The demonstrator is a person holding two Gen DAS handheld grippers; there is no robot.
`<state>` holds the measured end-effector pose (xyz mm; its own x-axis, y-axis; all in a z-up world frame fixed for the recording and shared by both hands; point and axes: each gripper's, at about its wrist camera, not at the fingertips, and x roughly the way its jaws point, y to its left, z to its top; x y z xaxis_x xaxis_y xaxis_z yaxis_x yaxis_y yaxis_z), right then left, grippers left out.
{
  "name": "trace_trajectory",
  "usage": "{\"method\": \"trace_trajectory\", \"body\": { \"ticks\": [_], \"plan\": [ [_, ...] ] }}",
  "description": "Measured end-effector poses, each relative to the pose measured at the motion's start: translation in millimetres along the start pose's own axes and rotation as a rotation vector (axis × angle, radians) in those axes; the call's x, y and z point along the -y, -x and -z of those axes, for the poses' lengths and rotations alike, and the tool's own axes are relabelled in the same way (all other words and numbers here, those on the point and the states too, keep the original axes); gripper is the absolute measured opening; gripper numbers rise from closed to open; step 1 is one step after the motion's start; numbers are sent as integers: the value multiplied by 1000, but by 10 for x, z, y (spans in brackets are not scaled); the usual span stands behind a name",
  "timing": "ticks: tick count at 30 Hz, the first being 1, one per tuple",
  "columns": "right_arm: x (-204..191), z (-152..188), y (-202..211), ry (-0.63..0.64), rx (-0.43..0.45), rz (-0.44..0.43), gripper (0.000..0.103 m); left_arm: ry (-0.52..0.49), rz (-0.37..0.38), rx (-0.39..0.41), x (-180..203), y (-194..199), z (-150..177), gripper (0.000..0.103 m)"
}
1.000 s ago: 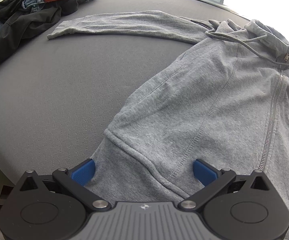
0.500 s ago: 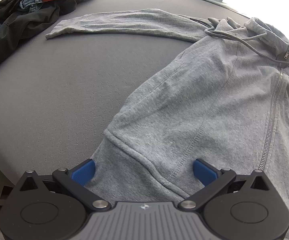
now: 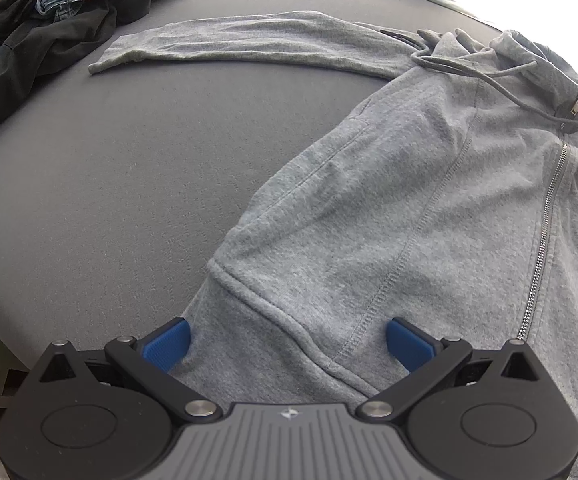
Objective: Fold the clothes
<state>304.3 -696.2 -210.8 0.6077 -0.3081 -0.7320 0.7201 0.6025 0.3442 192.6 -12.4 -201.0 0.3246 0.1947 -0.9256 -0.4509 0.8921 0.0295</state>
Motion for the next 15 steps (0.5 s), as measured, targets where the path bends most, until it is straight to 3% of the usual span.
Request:
{"method": "trace_trajectory", "body": {
  "ticks": [2,6,9,11,15],
  "plan": [
    [-50,-56,140,22,43,-57,5,0,0,1,-1,-2,0,103],
    [-64,-239,732,19,295,-204,4,1,0,3,-5,0,5,103],
    [126,-278,1153,-38,430,-229,4,3,-1,12,-5,6,21,103],
    [233,-208,1150,7,422,-126,4,3,-1,19,-5,8,29,103],
    [565,66,654,0,191,51,5,4,-2,29,-5,11,43,103]
  ]
}}
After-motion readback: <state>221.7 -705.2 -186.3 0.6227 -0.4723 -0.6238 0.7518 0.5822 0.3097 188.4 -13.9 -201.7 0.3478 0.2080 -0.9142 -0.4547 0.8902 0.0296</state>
